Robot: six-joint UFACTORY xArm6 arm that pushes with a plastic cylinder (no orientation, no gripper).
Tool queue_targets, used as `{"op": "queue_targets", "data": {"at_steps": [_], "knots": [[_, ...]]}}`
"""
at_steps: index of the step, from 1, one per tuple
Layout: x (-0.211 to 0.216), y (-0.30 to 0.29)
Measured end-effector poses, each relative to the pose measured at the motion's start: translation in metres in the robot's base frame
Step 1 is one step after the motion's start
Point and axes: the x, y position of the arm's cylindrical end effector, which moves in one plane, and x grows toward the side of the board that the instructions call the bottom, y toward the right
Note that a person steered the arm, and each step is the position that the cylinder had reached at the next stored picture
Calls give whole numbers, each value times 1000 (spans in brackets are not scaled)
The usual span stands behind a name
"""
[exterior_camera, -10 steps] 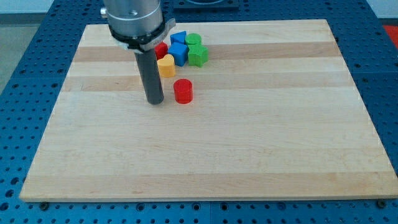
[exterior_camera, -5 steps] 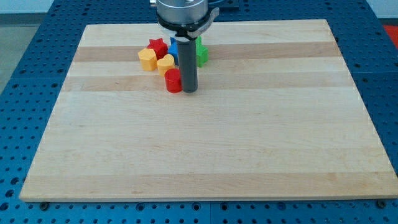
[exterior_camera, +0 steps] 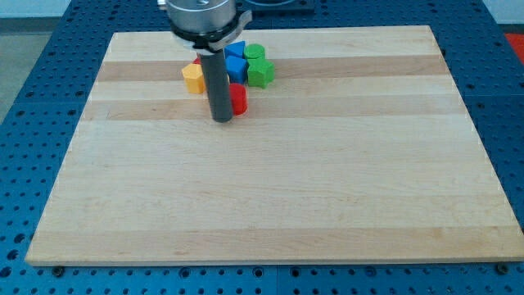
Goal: Push the red circle into the green star
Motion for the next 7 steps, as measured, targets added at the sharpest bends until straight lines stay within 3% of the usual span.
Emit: {"op": "queue_targets", "data": {"at_steps": [3, 5, 7], "knots": [[-6, 17], [-35, 21], [23, 29]]}}
